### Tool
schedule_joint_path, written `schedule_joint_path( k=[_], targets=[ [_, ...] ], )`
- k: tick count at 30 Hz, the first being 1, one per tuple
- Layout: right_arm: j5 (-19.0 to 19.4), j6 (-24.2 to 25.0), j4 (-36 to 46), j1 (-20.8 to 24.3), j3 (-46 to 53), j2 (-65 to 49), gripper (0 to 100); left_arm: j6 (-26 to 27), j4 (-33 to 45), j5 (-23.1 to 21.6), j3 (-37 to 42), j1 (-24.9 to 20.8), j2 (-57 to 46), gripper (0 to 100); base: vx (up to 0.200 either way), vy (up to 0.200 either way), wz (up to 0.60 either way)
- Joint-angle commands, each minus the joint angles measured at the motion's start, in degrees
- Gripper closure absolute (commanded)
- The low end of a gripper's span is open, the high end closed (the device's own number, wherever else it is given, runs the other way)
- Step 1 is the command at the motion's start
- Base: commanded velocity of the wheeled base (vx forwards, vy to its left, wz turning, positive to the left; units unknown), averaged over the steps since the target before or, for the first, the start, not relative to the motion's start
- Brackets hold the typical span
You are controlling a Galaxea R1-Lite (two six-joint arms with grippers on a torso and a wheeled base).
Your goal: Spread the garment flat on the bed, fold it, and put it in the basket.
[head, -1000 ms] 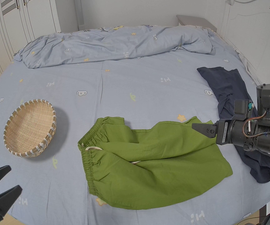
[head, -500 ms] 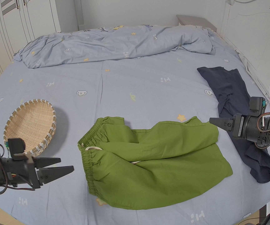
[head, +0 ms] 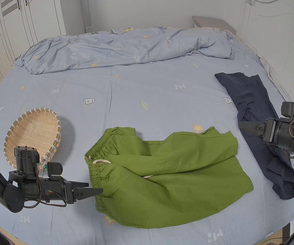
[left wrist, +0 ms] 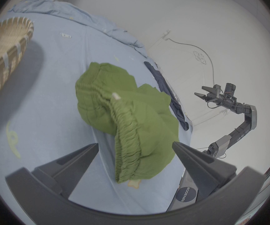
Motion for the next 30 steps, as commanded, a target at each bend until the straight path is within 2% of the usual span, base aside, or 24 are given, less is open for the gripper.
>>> schedule_joint_path(
  k=[1,22,30],
  targets=[
    [0.6,0.0,0.0,-1.2,0.0,-0.3,0,0.2,-0.8,-0.2,1.0,-1.4,6.3,0,0.000,0.000,0.00],
    [0.6,0.0,-0.1,-1.1,0.6,0.2,0,0.2,-6.9,-0.3,-0.9,-6.8,11.9,0,0.000,0.000,0.00],
    [0.6,0.0,-0.1,-1.1,0.6,0.2,0,-0.2,-7.0,-3.8,0.5,-7.6,10.9,0,0.000,0.000,0.00]
  ],
)
